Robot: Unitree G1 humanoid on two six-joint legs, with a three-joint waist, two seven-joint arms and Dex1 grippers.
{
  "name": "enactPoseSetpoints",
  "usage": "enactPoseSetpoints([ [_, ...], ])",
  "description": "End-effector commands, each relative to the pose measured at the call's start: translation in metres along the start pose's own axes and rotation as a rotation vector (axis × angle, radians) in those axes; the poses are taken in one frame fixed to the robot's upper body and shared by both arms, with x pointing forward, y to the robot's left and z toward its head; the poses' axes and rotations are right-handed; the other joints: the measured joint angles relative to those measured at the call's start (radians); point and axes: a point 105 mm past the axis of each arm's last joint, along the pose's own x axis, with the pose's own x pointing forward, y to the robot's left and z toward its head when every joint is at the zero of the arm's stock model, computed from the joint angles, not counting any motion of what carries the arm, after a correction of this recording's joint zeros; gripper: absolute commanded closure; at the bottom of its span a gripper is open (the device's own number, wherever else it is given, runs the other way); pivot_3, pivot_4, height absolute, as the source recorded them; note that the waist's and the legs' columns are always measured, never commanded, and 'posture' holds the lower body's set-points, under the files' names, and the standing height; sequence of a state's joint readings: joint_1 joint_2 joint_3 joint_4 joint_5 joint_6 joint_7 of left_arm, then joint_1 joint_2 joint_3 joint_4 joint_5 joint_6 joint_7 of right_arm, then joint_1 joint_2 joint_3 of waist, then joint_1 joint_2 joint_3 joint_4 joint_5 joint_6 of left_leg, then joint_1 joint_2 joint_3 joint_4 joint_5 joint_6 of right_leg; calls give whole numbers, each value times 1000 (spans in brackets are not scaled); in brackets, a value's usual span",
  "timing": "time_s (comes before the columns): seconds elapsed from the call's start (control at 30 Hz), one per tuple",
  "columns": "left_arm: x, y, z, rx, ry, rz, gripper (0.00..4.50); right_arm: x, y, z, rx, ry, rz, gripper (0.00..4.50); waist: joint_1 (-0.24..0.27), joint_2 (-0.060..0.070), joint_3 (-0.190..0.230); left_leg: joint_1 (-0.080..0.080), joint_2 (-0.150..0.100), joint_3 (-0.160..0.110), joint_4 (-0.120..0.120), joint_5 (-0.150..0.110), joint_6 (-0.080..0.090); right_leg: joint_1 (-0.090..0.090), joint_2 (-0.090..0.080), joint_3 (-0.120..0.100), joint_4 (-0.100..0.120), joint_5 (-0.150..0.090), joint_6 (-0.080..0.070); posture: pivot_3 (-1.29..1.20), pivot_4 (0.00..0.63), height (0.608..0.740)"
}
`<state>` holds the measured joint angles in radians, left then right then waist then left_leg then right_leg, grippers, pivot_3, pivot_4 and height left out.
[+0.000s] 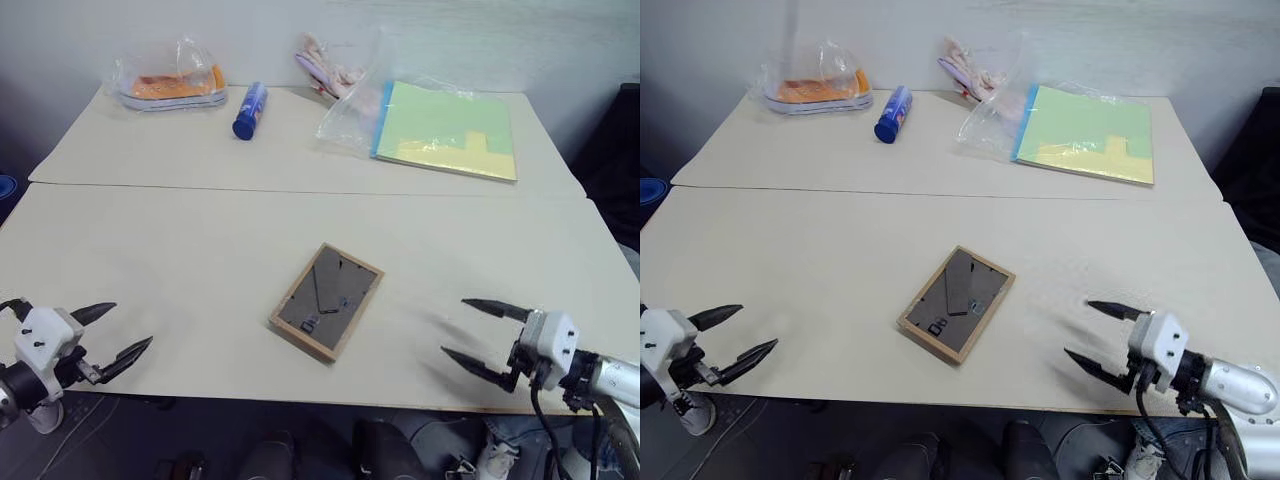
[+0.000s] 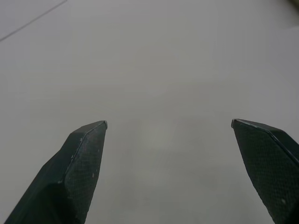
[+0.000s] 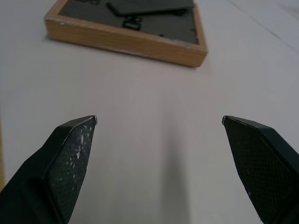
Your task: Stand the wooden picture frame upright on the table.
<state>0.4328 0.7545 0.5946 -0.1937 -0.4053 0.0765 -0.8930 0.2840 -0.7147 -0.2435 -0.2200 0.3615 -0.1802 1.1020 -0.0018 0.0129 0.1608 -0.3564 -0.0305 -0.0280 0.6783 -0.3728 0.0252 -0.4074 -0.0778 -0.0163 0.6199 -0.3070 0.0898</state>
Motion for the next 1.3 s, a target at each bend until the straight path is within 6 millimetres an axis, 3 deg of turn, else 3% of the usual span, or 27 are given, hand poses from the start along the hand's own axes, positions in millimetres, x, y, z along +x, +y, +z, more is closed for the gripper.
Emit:
enactPoseSetpoints([
  [0.03,-1,-8,5,-14,-20,-26,0,5,7,7,-20,-40,15,60,0,0,0,0,0,0,0,0,0,0,0,0,0,0,0,0,150,740],
  [0.17,10,-26,19,-50,-35,-151,0,19,17,10,44,-62,51,60,1,-1,0,0,0,0,1,0,0,0,0,0,0,0,0,0,150,740],
  [0.27,38,-21,35,-10,-78,-148,573,40,12,15,59,-63,47,629,5,-1,0,0,0,0,1,0,0,1,0,1,0,0,0,0,150,740],
  [0.37,72,-12,53,9,-123,-121,1483,66,5,19,57,-47,30,1625,7,-2,0,1,0,-1,4,0,0,1,0,0,1,0,0,0,150,740],
  [0.5,117,-24,69,52,-152,-205,2722,89,3,14,20,-6,44,3000,3,-2,0,1,-1,-1,3,0,-1,-2,1,-1,8,0,0,0,150,740],
  [0.63,142,-40,72,76,-156,-284,4003,102,-2,14,-2,5,35,4414,-2,-2,0,-1,-2,0,4,0,-1,-3,1,-4,8,0,0,0,150,740],
  [0.8,165,-67,72,94,-158,-366,4036,111,-9,21,-6,-20,7,4465,0,-2,0,-1,-2,0,5,1,-1,-3,1,-5,8,0,0,0,150,740],
  [1.0,165,-96,71,65,-169,-462,4036,120,-17,24,-20,-26,3,4465,-1,-2,0,-1,-2,0,5,1,-1,-3,0,-4,8,0,0,0,150,740],
  [1.3,152,-94,67,-6,-164,-410,4036,127,-31,24,-45,-15,14,4465,0,-2,0,-1,-2,0,5,1,-1,-3,0,-4,8,0,0,0,150,740],
])
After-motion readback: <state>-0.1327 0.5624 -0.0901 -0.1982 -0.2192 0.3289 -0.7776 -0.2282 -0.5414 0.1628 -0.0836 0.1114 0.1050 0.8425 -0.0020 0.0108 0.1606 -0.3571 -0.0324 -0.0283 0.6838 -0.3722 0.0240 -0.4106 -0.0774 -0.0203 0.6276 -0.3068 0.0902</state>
